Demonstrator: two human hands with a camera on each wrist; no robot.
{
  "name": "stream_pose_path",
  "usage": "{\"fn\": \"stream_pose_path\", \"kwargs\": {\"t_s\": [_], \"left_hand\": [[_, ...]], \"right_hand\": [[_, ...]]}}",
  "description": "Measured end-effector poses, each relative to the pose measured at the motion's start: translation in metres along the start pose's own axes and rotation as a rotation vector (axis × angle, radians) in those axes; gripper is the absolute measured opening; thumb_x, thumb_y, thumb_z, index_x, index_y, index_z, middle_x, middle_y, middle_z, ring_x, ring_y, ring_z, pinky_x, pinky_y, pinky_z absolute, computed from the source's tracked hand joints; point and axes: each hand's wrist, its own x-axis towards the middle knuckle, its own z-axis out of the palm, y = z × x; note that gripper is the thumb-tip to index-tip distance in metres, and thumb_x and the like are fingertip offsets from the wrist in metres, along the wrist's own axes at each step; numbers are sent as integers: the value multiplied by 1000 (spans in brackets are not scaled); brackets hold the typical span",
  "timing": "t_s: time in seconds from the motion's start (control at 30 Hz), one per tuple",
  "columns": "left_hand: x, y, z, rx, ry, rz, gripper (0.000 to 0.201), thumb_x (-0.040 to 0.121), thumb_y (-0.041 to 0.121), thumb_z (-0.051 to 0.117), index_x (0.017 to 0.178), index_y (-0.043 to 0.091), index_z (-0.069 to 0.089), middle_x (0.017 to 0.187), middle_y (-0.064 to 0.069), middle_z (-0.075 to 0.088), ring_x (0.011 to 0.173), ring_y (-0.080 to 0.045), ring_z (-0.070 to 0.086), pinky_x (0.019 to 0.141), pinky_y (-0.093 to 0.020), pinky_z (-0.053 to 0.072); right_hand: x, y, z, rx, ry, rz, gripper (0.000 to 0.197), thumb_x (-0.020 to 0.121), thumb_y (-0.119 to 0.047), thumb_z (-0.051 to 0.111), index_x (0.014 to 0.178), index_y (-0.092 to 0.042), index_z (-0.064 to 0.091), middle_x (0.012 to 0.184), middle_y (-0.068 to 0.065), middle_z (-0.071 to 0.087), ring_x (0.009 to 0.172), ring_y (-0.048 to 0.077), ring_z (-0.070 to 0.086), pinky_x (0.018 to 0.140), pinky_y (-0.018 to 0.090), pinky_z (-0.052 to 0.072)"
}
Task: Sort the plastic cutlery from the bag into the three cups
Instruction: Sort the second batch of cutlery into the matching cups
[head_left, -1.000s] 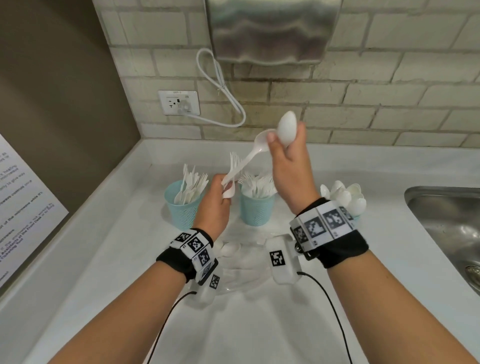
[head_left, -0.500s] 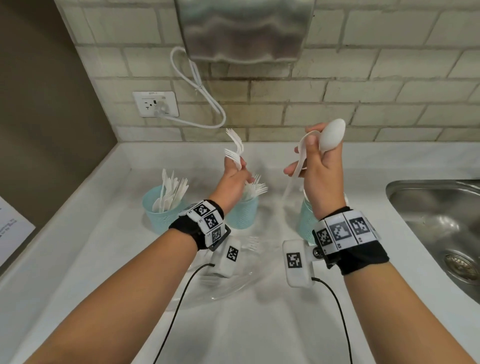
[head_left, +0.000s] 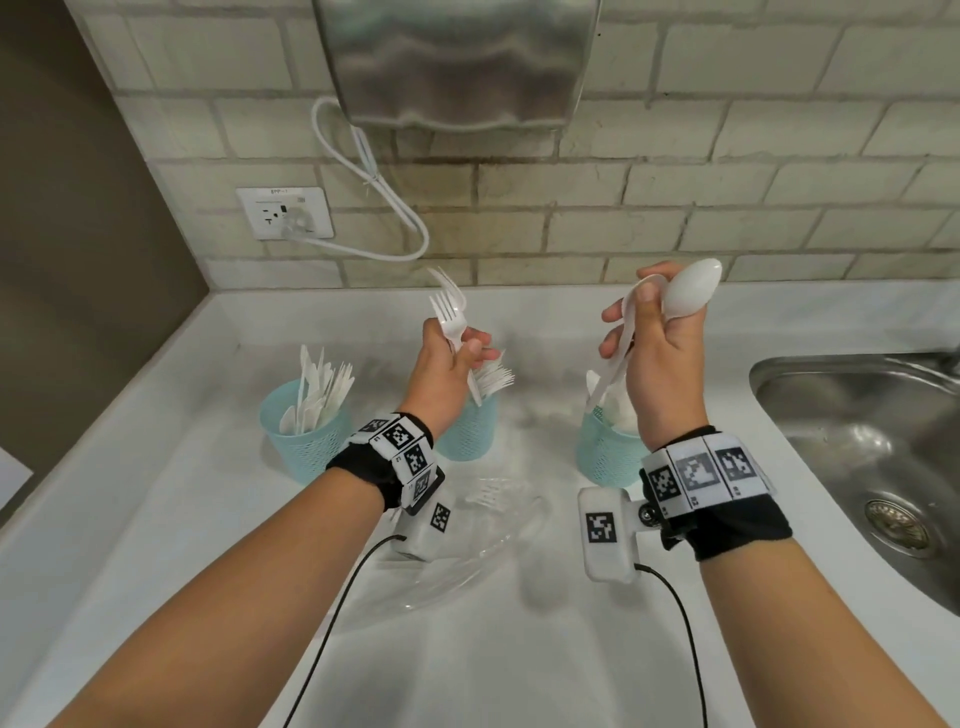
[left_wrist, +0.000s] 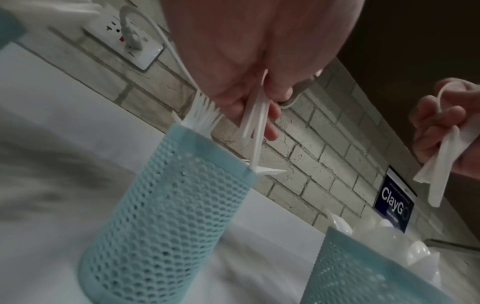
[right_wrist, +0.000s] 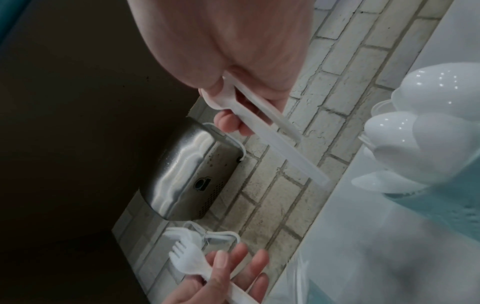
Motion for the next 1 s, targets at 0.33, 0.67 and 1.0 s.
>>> {"fn": "stream_pose_path", "kwargs": {"t_s": [0.33, 0.67, 1.0], "left_hand": [[0, -14, 1, 327, -24, -117, 19, 95, 13, 53, 108, 9, 39, 112, -12, 56, 102, -24, 54, 84, -28, 39], [-9, -13, -7, 208, 36, -10, 66, 74, 6, 78, 120, 29, 37, 113, 5, 55, 104, -15, 56, 98, -35, 46], [-18, -20, -18, 930, -173, 290, 33, 95, 7, 43, 119, 20, 62, 127, 0, 58, 130, -19, 35, 107, -23, 27]], "right_hand": [[6, 39, -13, -124, 45, 106, 22, 100, -9, 31, 97, -28, 43, 77, -2, 41, 62, 10, 39, 60, 21, 41], [0, 55, -32, -346, -29, 280, 23, 89, 4, 35, 94, -14, 48, 97, 3, 53, 88, 20, 54, 78, 31, 46], [-8, 62, -36, -975, -121, 283, 16, 94, -25, 42, 102, -21, 55, 98, -4, 51, 115, 19, 36, 95, 36, 16]]}}
